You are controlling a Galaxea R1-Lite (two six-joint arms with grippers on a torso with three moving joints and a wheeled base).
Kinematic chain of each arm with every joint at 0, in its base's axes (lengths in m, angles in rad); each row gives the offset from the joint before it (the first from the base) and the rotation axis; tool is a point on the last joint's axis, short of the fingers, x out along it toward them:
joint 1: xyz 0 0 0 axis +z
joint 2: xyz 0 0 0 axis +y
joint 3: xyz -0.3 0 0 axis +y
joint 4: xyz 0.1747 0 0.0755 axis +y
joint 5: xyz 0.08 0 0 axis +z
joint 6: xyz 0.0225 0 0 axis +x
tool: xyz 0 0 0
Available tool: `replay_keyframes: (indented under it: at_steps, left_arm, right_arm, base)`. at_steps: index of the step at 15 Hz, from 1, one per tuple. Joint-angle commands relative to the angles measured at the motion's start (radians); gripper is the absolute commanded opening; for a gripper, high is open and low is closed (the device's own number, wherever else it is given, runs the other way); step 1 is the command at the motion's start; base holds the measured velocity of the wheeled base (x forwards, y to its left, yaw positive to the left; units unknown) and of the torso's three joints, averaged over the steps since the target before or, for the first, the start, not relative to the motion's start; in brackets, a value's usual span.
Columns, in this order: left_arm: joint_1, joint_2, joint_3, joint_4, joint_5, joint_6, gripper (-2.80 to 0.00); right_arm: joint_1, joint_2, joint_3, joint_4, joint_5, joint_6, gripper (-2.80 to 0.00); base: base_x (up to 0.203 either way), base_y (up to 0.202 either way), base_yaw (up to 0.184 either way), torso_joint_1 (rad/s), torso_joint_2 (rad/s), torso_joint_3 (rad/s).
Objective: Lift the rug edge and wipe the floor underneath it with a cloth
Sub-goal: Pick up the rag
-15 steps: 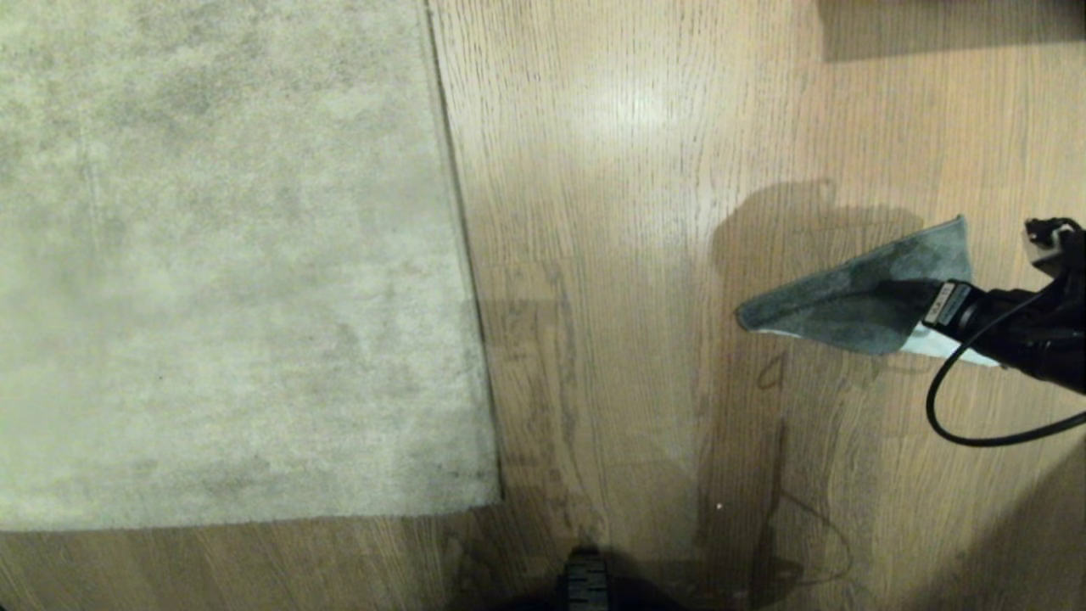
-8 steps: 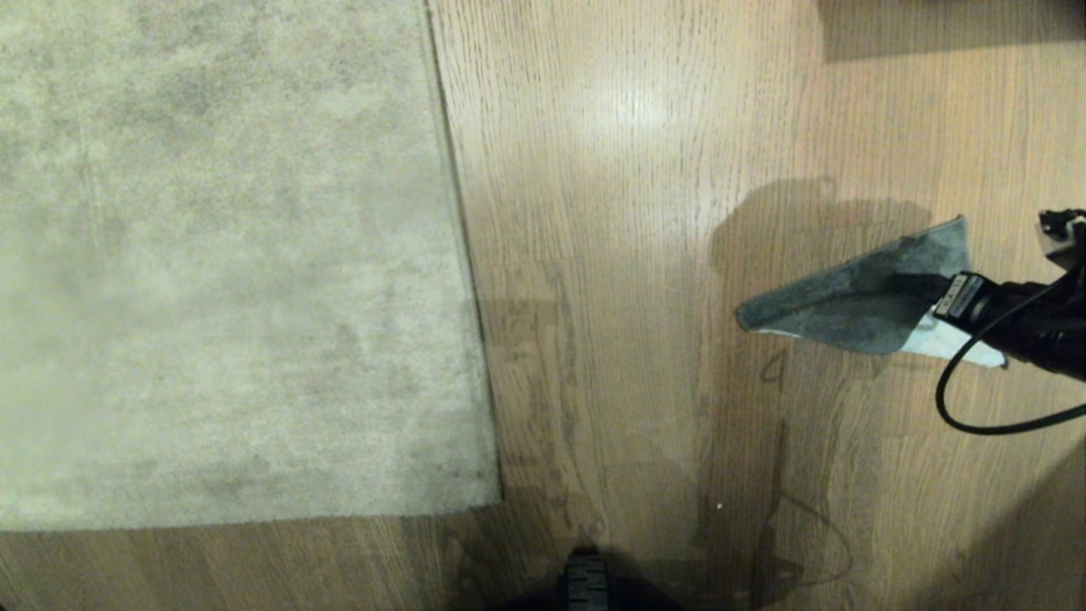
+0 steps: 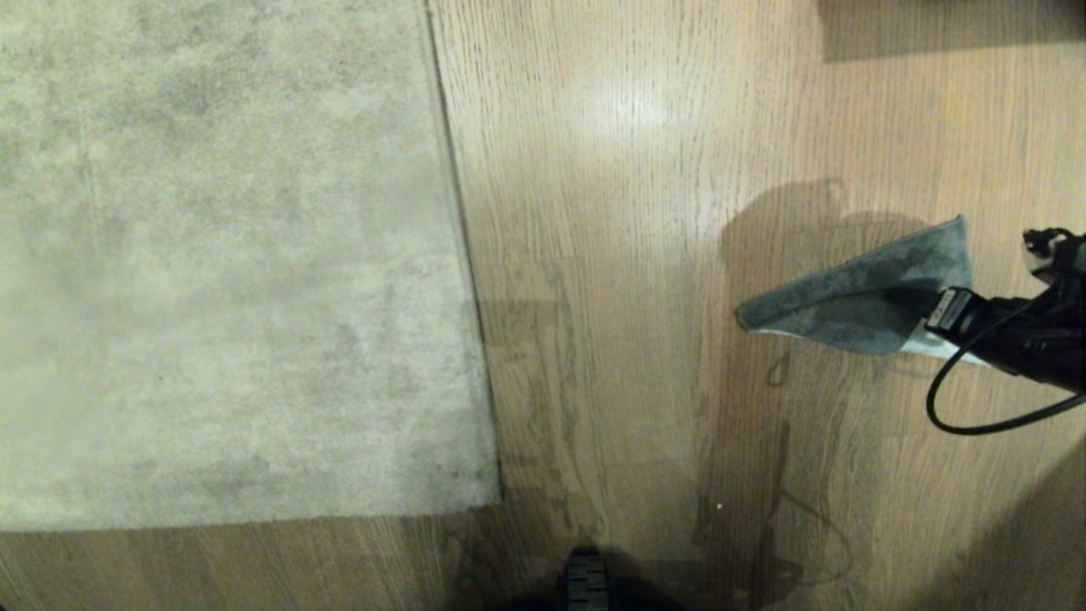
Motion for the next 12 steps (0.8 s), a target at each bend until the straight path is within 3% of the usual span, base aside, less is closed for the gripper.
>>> replay_keyframes:
  at_steps: [1, 8, 9, 12]
  left_arm:
    - [0.000, 0.000, 0.000, 0.001, 0.000, 0.000, -2.80]
    - [0.000, 0.000, 0.000, 0.001, 0.000, 0.000, -2.80]
    - [0.000, 0.000, 0.000, 0.000, 0.000, 0.000, -2.80]
    - [0.000, 0.000, 0.000, 0.000, 0.000, 0.000, -2.80]
  right_arm:
    - [0.000, 0.059, -0.004, -0.053, 0.001, 0.009, 0.00]
    - [-0.024, 0.124, -0.058, -0.095, -0.021, 0.001, 0.00]
    - [-0.029, 0.124, -0.057, -0.097, -0.021, 0.002, -2.80]
    - [-0.035, 0.123, -0.055, -0.105, -0.021, 0.005, -2.80]
  base:
    - [0.000, 0.000, 0.000, 0.000, 0.00, 0.000]
    - [0.000, 0.000, 0.000, 0.000, 0.00, 0.000]
    - [0.000, 0.000, 0.000, 0.000, 0.00, 0.000]
    - [0.000, 0.000, 0.000, 0.000, 0.00, 0.000]
